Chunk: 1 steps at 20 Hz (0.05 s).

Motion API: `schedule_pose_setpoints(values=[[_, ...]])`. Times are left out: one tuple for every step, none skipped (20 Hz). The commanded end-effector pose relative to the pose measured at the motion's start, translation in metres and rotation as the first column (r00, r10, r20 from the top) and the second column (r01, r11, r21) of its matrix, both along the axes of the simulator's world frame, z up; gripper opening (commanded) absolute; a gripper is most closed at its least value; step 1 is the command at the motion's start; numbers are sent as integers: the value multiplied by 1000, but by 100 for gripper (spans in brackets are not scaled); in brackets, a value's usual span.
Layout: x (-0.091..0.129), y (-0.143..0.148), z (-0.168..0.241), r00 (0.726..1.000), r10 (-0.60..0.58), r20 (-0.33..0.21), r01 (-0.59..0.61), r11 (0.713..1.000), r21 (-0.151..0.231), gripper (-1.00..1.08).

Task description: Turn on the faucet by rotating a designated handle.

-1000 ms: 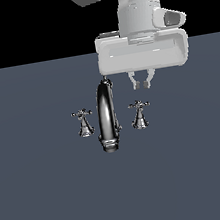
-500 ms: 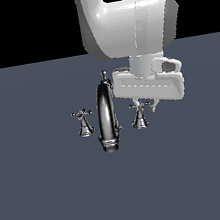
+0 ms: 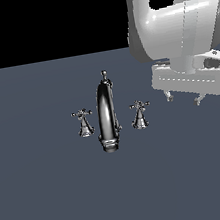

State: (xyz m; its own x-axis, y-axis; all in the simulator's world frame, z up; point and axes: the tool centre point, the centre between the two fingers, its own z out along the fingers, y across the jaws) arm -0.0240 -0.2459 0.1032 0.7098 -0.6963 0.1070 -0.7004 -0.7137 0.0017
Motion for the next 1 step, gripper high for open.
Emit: schedule_pose_setpoints(values=[[-7, -39, 5, 994, -98, 41, 99, 995, -21, 64]])
